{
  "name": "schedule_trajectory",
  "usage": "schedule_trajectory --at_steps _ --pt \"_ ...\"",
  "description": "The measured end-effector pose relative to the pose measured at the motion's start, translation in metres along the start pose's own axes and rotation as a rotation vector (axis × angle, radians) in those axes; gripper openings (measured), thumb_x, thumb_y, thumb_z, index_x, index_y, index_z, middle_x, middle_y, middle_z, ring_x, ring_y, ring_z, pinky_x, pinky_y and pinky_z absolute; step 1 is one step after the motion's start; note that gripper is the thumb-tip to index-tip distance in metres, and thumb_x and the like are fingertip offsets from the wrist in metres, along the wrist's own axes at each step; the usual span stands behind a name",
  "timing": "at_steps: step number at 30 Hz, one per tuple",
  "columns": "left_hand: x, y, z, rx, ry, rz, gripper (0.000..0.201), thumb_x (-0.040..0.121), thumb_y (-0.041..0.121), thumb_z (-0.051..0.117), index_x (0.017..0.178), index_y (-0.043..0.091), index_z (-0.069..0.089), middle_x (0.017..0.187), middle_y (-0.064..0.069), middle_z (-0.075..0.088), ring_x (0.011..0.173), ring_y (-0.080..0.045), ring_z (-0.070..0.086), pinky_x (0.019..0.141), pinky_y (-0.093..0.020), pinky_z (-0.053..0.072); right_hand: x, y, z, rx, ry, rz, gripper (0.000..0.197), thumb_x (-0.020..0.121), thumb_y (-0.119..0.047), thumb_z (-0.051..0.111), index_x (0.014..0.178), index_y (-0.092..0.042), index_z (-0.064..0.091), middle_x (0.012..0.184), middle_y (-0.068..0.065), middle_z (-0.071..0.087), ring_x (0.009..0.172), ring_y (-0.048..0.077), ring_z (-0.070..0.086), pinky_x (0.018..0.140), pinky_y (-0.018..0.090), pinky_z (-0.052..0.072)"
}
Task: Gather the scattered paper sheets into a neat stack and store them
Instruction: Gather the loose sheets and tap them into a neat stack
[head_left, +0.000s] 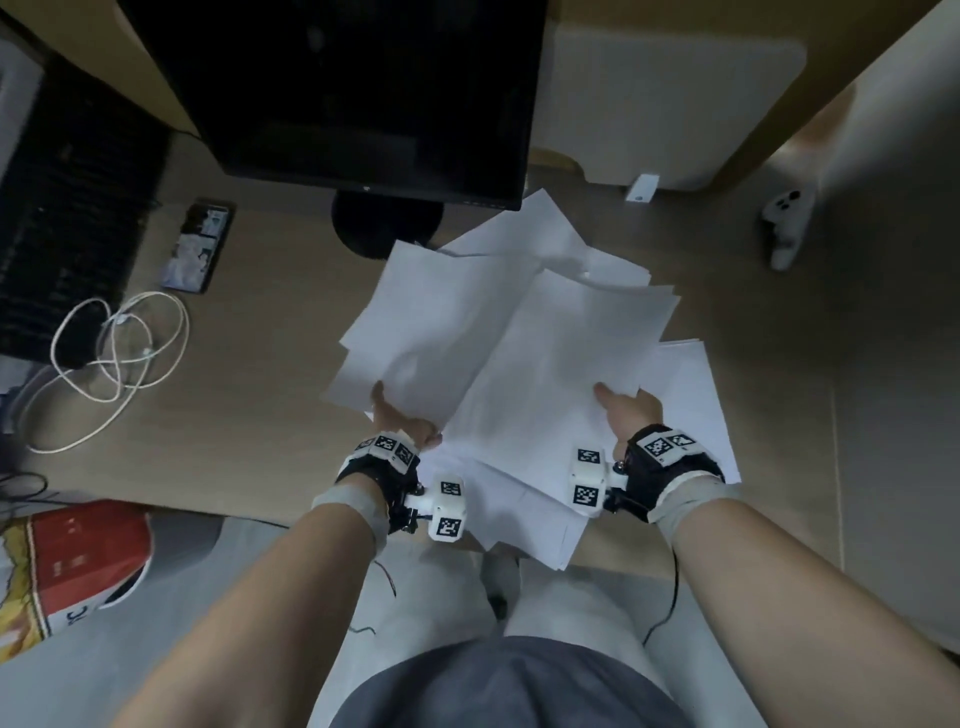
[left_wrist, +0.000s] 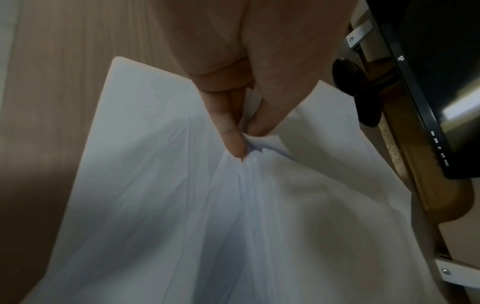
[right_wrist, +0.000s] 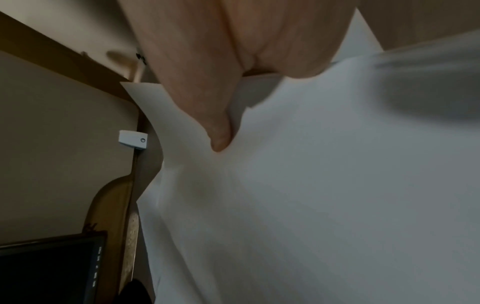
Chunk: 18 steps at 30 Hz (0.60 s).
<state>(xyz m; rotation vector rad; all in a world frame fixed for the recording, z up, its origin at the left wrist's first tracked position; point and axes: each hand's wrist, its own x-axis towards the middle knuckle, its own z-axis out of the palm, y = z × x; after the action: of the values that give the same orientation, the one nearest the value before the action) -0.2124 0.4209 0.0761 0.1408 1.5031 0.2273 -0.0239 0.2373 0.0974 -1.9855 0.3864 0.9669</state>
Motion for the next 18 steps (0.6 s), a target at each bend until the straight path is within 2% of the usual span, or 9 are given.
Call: schedule_trajectory --at_steps 2,4,7,9,11,12,14,16,18 --pt "0.003 0.005 -0.008 0.077 -0.009 -0.099 0.082 0.092 0.065 0.033 0.152 0.011 0.016 0.158 -0.012 0.024 0.146 -0.022 0.022 0.117 -0.037 0.021 -0.011 -0.002 0.003 0.057 -0.009 0.005 0.049 0.092 -0.021 0.065 0.134 -0.001 0.051 0.108 0.003 0.054 0.106 0.026 0.054 0.092 0.033 0.041" --pt "0.009 0.005 -0.015 0.313 0.007 -0.069 0.07 0.095 0.052 0.04 0.152 0.019 0.018 0.157 -0.01 0.031 0.139 -0.024 0.035 0.112 -0.039 0.032 -0.019 -0.002 0.006 0.113 -0.023 -0.002 0.057 0.092 -0.021 0.066 0.14 -0.001 0.043 0.114 0.003 0.051 0.121 0.028 0.049 0.1 0.036 0.037" --pt "0.016 0.002 -0.024 0.575 0.005 0.07 0.074 0.09 0.0 0.057 0.151 0.017 0.018 0.143 -0.02 0.047 0.094 -0.025 0.064 0.083 -0.036 0.058 -0.035 -0.011 0.013 0.157 -0.04 -0.036 0.056 0.092 -0.021 0.066 0.14 -0.004 0.043 0.118 0.0 0.052 0.117 0.026 0.049 0.1 0.034 0.035" --pt "0.004 0.012 -0.027 0.572 -0.065 0.012 0.06 0.096 0.01 0.055 0.147 0.012 0.023 0.138 -0.02 0.048 0.088 -0.024 0.061 0.079 -0.031 0.057 -0.042 -0.019 0.019 0.162 -0.05 -0.063 0.049 0.091 -0.023 0.068 0.133 -0.007 0.05 0.122 0.0 0.057 0.106 0.022 0.051 0.094 0.032 0.036" --pt "-0.008 0.026 -0.026 0.579 -0.097 -0.071 0.053 0.102 0.032 0.044 0.147 0.011 0.025 0.145 -0.02 0.041 0.121 -0.03 0.052 0.102 -0.036 0.044 -0.046 -0.03 0.023 0.168 -0.039 -0.093 0.05 0.088 -0.027 0.071 0.13 -0.006 0.053 0.125 0.003 0.061 0.105 0.023 0.054 0.093 0.031 0.039" --pt "-0.014 0.032 -0.025 0.61 -0.11 -0.093 0.055 0.103 0.033 0.041 0.15 0.01 0.023 0.151 -0.019 0.036 0.135 -0.032 0.041 0.112 -0.038 0.035 -0.049 -0.037 0.024 0.176 -0.029 -0.105 0.055 0.087 -0.029 0.072 0.132 -0.005 0.051 0.127 0.004 0.06 0.109 0.024 0.055 0.095 0.032 0.04" --pt "-0.009 0.037 -0.027 0.632 -0.104 -0.115 0.058 0.103 0.034 0.039 0.151 0.006 0.022 0.156 -0.018 0.028 0.142 -0.031 0.031 0.118 -0.039 0.026 -0.057 -0.051 0.023 0.203 0.009 -0.131 0.074 0.084 -0.035 0.074 0.142 -0.004 0.039 0.138 0.007 0.052 0.119 0.025 0.05 0.103 0.034 0.037" --pt "-0.012 0.037 -0.026 0.852 -0.067 -0.026 0.06 0.094 0.027 0.06 0.143 0.001 0.036 0.144 -0.021 0.045 0.117 -0.032 0.053 0.106 -0.044 0.043 -0.06 -0.064 0.02 0.226 0.045 -0.164 0.086 0.085 -0.038 0.072 0.148 -0.002 0.027 0.146 0.009 0.043 0.128 0.026 0.044 0.108 0.035 0.033" --pt "-0.019 0.038 -0.026 1.031 -0.064 0.044 0.068 0.084 0.019 0.074 0.14 0.001 0.039 0.127 -0.021 0.06 0.095 -0.029 0.061 0.083 -0.046 0.057 -0.068 -0.073 0.019 0.23 0.039 -0.182 0.09 0.084 -0.043 0.072 0.149 -0.002 0.026 0.146 0.008 0.042 0.129 0.025 0.043 0.106 0.033 0.033"
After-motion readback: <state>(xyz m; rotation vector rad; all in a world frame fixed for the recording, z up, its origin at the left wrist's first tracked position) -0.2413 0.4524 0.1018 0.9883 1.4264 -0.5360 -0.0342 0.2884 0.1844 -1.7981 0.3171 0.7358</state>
